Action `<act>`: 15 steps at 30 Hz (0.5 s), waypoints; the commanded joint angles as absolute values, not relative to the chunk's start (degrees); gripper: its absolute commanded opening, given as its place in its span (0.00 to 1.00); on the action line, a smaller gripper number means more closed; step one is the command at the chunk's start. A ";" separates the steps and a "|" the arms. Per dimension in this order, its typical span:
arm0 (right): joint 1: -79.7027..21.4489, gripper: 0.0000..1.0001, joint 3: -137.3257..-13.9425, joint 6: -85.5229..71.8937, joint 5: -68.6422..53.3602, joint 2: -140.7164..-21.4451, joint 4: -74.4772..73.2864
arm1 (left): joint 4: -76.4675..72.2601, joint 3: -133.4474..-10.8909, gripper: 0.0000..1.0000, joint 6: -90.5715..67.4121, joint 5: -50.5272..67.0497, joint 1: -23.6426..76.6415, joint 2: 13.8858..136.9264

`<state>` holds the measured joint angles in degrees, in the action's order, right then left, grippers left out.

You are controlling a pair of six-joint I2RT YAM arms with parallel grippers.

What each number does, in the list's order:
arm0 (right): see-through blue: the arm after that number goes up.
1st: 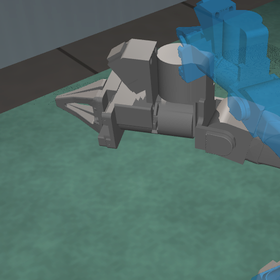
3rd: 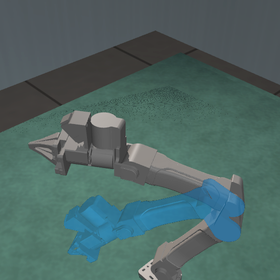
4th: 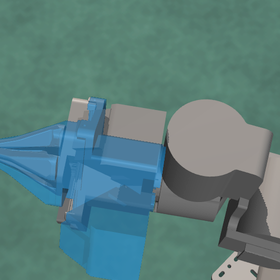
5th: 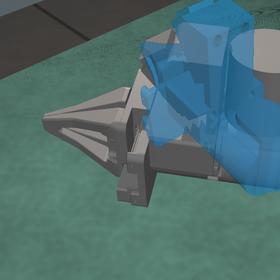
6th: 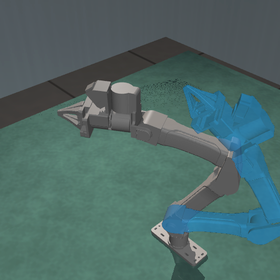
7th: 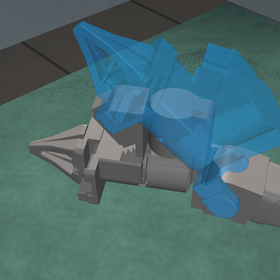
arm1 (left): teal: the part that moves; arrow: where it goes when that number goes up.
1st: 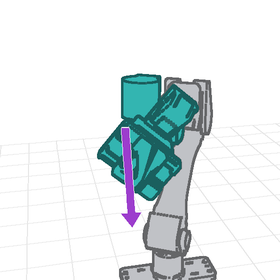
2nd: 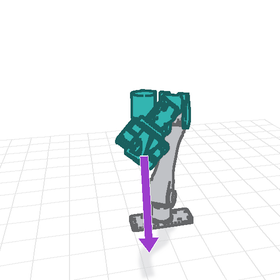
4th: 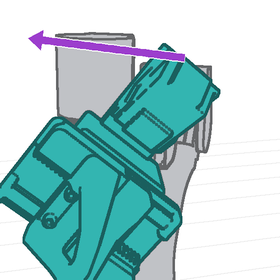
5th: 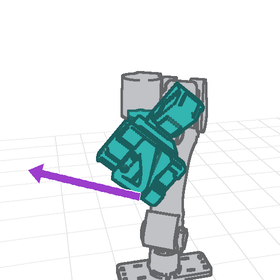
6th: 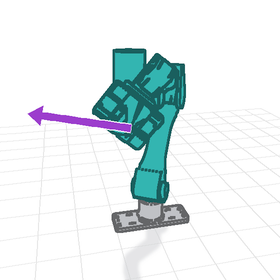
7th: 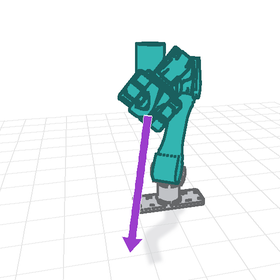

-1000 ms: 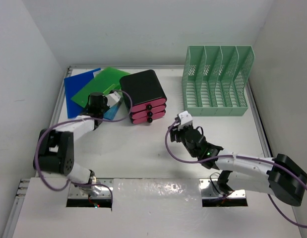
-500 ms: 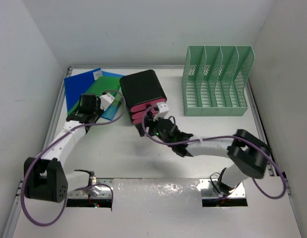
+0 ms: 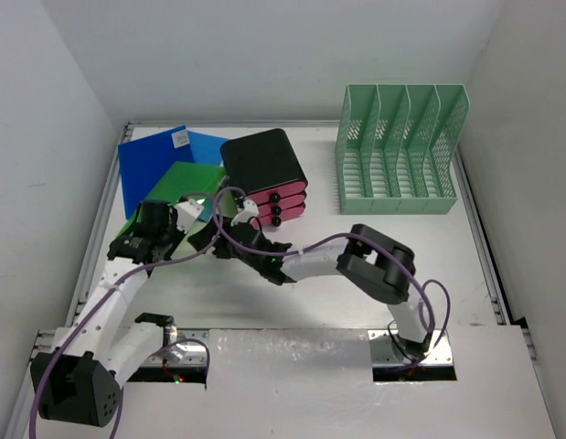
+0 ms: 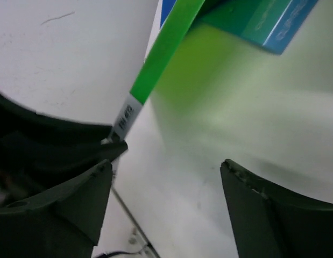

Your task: Organize the desk

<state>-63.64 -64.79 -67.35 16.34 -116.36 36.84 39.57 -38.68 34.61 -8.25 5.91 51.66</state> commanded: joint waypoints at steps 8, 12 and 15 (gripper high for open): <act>-63.02 0.82 -76.46 -79.54 17.22 -130.07 42.02 | 50.18 -37.71 0.00 38.58 -1.59 7.29 45.53; -62.58 0.82 -78.14 -78.31 18.81 -131.31 41.75 | 52.03 -36.83 0.00 40.16 -1.31 7.56 44.48; -62.05 0.81 -78.05 -79.19 19.86 -131.57 42.62 | 53.08 -36.56 0.00 41.22 -0.97 8.00 44.38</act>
